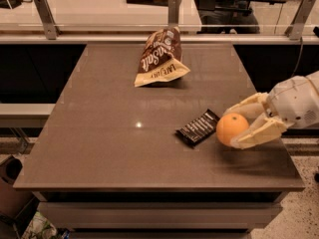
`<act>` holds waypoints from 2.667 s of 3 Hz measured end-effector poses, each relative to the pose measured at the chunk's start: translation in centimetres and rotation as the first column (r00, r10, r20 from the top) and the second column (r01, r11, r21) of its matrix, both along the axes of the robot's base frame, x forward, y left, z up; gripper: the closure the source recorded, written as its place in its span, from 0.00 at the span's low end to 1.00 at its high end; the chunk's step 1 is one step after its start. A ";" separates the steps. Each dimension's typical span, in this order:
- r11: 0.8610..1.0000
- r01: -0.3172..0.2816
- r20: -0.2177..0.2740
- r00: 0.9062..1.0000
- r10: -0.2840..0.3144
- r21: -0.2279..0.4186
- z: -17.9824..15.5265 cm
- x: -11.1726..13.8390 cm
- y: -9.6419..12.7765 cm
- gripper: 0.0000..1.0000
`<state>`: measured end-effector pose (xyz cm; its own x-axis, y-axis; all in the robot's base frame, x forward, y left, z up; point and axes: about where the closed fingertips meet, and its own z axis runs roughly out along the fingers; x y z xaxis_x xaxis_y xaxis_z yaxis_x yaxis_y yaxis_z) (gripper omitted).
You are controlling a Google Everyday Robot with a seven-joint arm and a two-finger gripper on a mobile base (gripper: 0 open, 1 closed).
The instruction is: Move orange near brown chip bag
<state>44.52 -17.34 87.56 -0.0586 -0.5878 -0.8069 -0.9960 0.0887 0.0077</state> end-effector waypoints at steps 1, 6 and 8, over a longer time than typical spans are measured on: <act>0.997 0.073 0.011 0.997 -0.073 0.018 2.5 4.0 -2.6 1.00; 0.797 0.603 0.178 0.782 -0.598 0.027 4.0 18.9 -3.6 1.00; 0.708 0.705 0.180 0.702 -0.689 -0.038 1.2 24.7 -3.8 1.00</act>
Offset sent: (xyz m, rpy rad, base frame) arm 0.1355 -0.0859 0.0922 0.0835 -0.1187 -0.3022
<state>69.19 -21.14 88.72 -0.3737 -0.4997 -0.7814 -0.6374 0.7504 -0.1750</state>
